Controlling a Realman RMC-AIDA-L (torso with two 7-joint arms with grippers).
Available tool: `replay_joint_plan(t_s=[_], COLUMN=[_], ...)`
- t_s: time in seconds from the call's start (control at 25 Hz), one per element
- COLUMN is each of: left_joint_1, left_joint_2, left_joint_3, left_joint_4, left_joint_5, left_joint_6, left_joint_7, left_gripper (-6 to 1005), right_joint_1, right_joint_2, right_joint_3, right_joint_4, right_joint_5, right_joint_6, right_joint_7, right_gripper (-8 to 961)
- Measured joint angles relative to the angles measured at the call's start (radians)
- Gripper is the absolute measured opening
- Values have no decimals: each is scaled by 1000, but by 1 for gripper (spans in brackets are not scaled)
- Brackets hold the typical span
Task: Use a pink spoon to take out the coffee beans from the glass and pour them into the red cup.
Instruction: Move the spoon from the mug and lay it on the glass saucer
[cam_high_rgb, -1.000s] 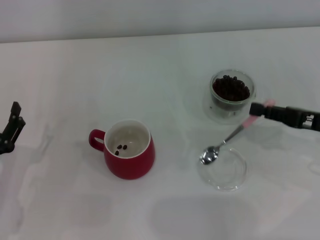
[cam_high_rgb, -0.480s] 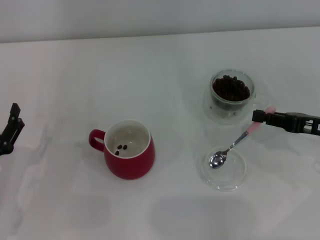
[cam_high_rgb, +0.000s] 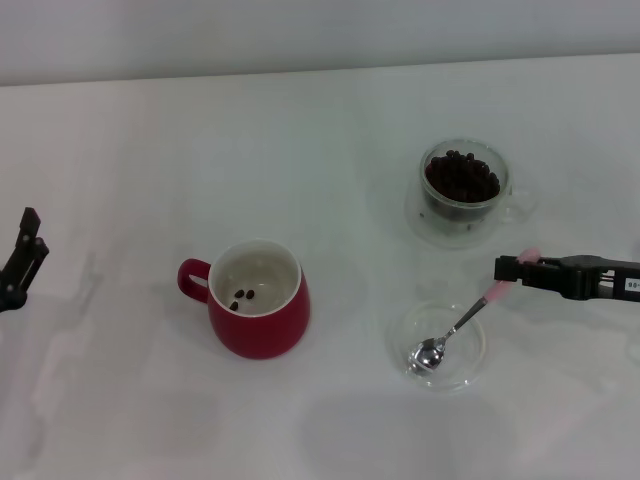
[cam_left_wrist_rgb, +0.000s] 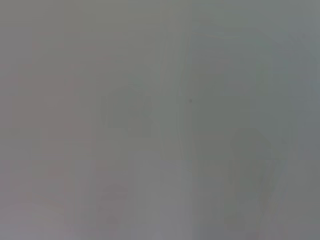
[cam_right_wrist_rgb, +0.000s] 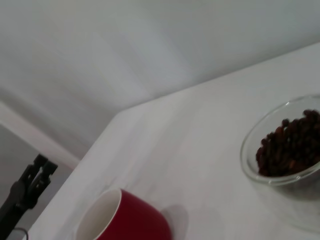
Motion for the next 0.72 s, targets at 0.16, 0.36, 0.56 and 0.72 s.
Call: replay_joint_plan(t_s=[0.16, 0.36, 0.56, 0.72], left_joint_1=[0, 2, 2, 2], left_joint_2=[0, 0, 0, 0], left_joint_3=[-2, -3, -5, -6], left_joint_4=[1, 2, 2, 1], left_joint_5=[0, 0, 0, 0], left_joint_6=[0, 0, 0, 0], left_joint_7=[0, 0, 0, 0], left_gripper=[862, 861, 861, 861], right_joint_1=[1, 5, 9, 9], right_joint_2=[2, 0, 0, 0], right_joint_3=[3, 4, 5, 5], right_joint_4=[-2, -1, 1, -3], right_joint_5=[-3, -2, -15, -15], right_joint_6=[-7, 2, 16, 20], right_joint_7=[0, -2, -11, -67], right_gripper=[145, 182, 242, 330])
